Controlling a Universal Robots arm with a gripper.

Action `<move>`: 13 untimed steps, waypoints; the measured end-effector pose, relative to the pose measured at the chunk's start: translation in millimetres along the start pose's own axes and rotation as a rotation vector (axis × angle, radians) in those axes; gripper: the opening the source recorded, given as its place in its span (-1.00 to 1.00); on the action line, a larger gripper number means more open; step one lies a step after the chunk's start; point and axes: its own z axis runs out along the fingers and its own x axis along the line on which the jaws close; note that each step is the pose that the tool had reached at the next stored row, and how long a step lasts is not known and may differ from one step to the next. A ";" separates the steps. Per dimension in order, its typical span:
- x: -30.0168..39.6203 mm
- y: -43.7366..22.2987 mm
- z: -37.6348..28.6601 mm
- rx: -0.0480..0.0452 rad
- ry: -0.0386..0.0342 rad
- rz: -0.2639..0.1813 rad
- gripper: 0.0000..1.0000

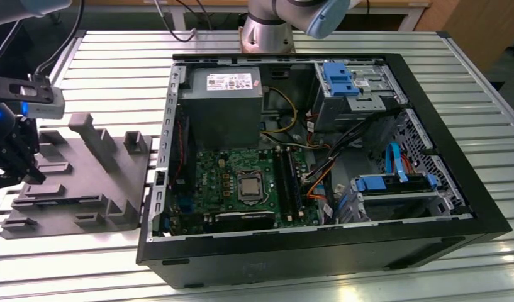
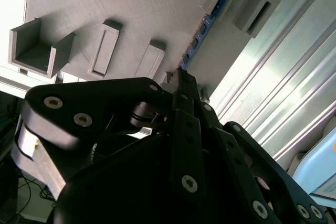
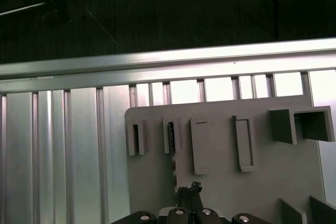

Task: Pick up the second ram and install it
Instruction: 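Pick up the second ram and move it above second insertion slot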

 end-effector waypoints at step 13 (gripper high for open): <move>4.4 -0.6 4.3 0.0001 -0.0001 0.000 -0.79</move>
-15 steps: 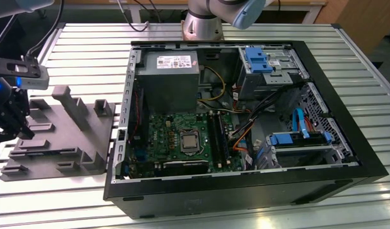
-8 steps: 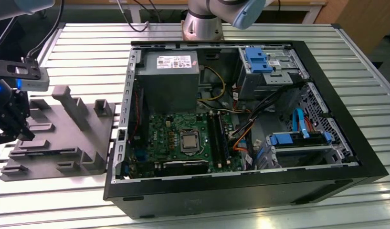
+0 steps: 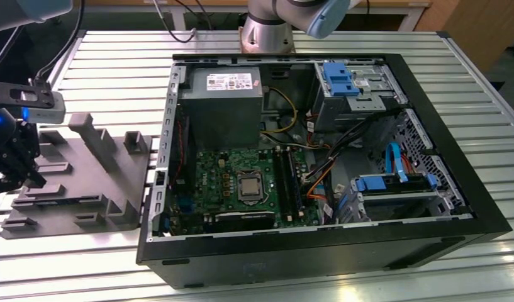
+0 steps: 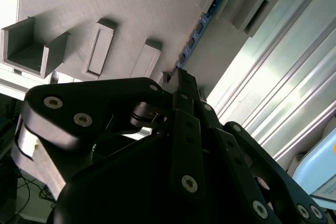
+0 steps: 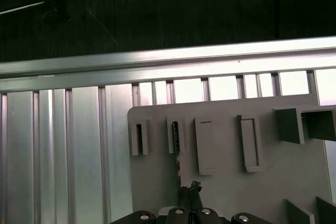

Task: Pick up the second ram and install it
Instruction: 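Pick up the second ram and move it above second insertion slot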

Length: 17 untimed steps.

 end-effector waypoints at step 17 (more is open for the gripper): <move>4.3 -0.8 9.8 -0.0001 0.0001 0.000 -0.79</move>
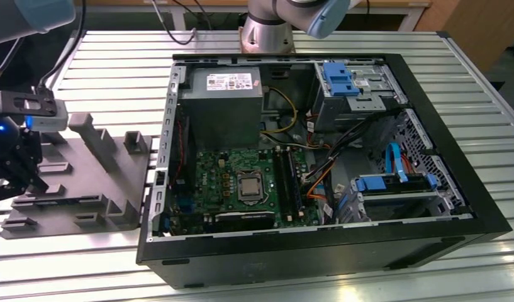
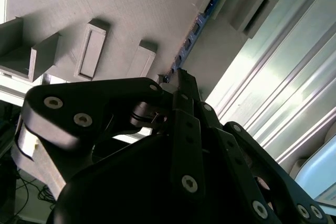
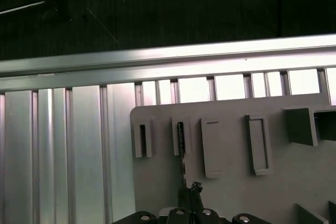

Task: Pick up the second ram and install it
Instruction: 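Pick up the second ram and move it above second insertion slot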

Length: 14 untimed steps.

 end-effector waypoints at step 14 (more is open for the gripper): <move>1.2 -0.5 9.2 0.0000 0.0000 0.000 -0.79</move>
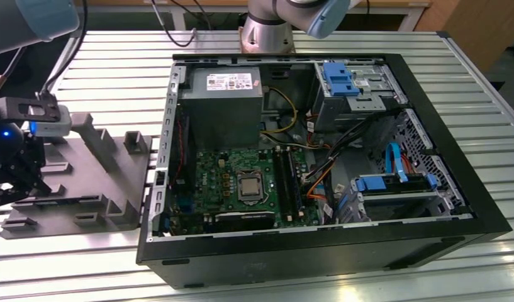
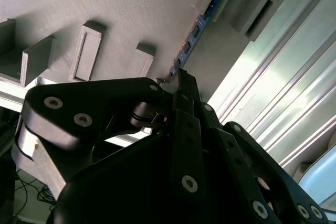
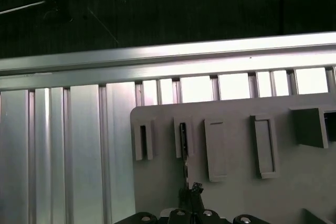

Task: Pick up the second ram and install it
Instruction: 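Pick up the second ram and move it above second insertion slot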

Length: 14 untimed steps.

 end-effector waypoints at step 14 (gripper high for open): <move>0.3 -0.3 6.3 0.0004 0.0000 -0.052 -0.79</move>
